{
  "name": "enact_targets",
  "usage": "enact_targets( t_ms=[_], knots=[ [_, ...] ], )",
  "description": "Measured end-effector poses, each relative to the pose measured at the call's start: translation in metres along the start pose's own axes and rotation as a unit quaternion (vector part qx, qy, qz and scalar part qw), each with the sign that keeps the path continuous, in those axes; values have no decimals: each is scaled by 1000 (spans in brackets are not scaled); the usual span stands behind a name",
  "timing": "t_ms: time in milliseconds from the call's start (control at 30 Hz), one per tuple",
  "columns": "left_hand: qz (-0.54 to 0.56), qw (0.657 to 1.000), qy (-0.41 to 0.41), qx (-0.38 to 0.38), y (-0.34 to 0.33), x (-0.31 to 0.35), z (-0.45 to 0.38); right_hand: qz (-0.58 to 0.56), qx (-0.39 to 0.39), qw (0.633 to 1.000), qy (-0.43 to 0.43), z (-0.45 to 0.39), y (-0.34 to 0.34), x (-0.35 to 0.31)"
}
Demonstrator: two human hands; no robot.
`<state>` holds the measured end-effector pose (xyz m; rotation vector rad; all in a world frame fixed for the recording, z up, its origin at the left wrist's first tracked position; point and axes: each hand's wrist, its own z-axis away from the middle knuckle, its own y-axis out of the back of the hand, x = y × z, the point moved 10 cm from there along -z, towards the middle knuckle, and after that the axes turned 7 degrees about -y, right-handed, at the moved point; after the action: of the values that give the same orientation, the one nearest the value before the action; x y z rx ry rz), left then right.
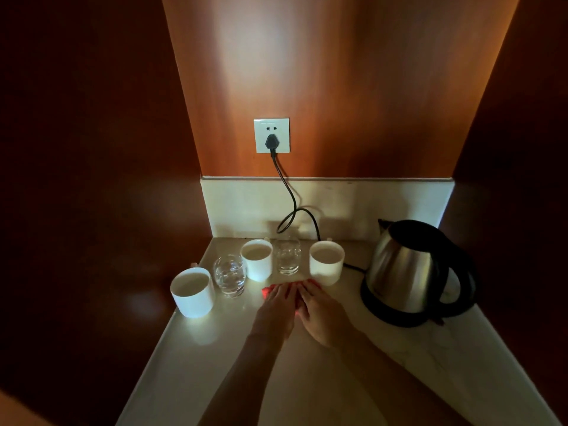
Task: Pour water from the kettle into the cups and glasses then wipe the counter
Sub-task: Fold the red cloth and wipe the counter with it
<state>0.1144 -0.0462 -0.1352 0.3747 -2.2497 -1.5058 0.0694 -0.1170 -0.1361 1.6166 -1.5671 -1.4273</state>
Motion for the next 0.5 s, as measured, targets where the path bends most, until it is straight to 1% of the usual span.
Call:
enact_targets(
  t_ms=[200, 333, 400, 433, 500],
  knots=[
    [-27, 999, 24, 14, 1, -4, -9, 1, -4, 1000, -4, -13, 6, -10],
    [-45, 997, 47, -33, 2, 5, -2, -6, -27, 1000, -1, 2, 11, -10],
    [-71, 995, 38, -67, 4, 18, 3, 3, -38, 999, 4, 15, 14, -10],
    [-66, 994, 27, -83, 4, 25, 6, 4, -53, 999, 1, 23, 17, -10],
    [-21, 995, 2, -102, 6, 42, 10, 8, -74, 997, -18, 40, 23, -4]
  ],
)
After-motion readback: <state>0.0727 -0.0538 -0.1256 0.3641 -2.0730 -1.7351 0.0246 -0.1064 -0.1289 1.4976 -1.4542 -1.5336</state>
